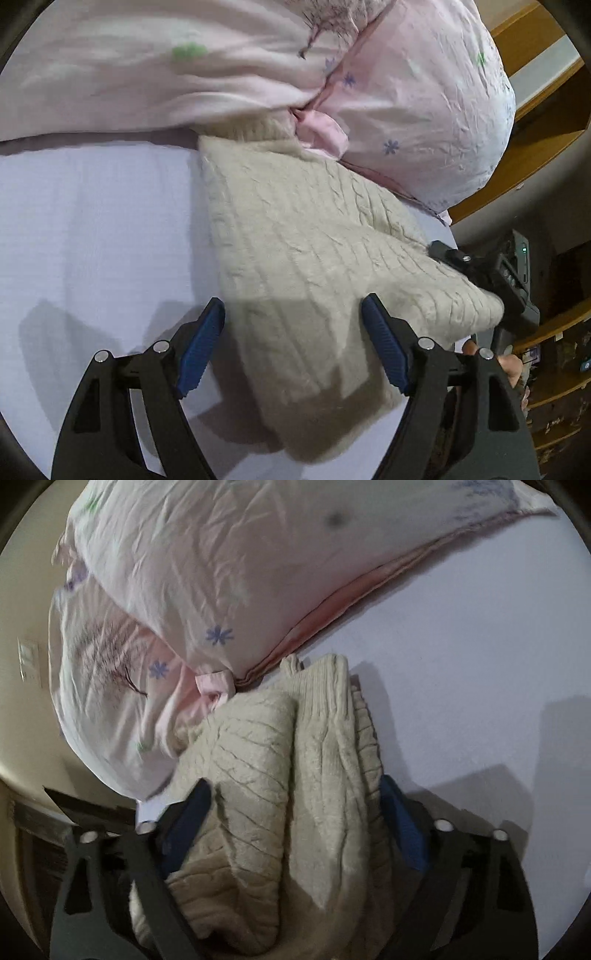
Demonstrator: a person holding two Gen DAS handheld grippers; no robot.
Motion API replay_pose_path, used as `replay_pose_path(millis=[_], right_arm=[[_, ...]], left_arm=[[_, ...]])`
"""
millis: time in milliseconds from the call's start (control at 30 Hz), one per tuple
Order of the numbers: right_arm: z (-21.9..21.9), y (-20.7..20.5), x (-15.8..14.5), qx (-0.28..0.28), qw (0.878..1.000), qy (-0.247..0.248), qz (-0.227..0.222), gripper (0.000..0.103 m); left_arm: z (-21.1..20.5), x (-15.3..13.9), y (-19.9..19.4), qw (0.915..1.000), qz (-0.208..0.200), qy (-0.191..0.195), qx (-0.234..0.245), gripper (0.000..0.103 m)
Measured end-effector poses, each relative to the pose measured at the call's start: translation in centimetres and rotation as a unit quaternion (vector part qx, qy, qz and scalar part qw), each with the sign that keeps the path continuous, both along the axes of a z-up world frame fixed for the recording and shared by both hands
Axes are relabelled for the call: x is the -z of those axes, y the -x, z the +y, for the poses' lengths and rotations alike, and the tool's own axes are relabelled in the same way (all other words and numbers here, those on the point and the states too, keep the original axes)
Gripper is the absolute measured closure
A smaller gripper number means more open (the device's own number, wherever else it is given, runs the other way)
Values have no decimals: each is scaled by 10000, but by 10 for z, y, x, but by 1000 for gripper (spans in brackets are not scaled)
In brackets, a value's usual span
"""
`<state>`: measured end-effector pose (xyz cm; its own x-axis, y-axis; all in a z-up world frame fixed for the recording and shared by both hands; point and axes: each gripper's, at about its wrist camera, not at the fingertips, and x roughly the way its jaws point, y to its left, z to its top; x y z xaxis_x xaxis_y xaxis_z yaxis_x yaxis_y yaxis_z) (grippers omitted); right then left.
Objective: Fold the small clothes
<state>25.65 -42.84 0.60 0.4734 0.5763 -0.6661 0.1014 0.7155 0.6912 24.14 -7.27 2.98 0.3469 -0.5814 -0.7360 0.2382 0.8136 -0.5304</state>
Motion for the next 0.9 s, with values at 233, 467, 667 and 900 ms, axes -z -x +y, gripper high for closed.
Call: replay_pose_path(millis=[233, 467, 667, 900], right_arm=[[19, 20, -5, -343, 9946, -899, -398, 70], [93, 31, -23, -1406, 9873, -275, -685, 61], [72, 63, -62, -645, 9881, 279, -1370, 49], [136, 37, -50, -1530, 9786, 981, -963, 69]], left_arm=[[12, -10, 13, 9970, -512, 463, 352, 68], [70, -40, 58, 9837, -1659, -650, 260, 66], [82, -43, 89, 9744, -1996, -1026, -118, 61], [37, -65, 129, 9585, -2708, -721, 527, 46]])
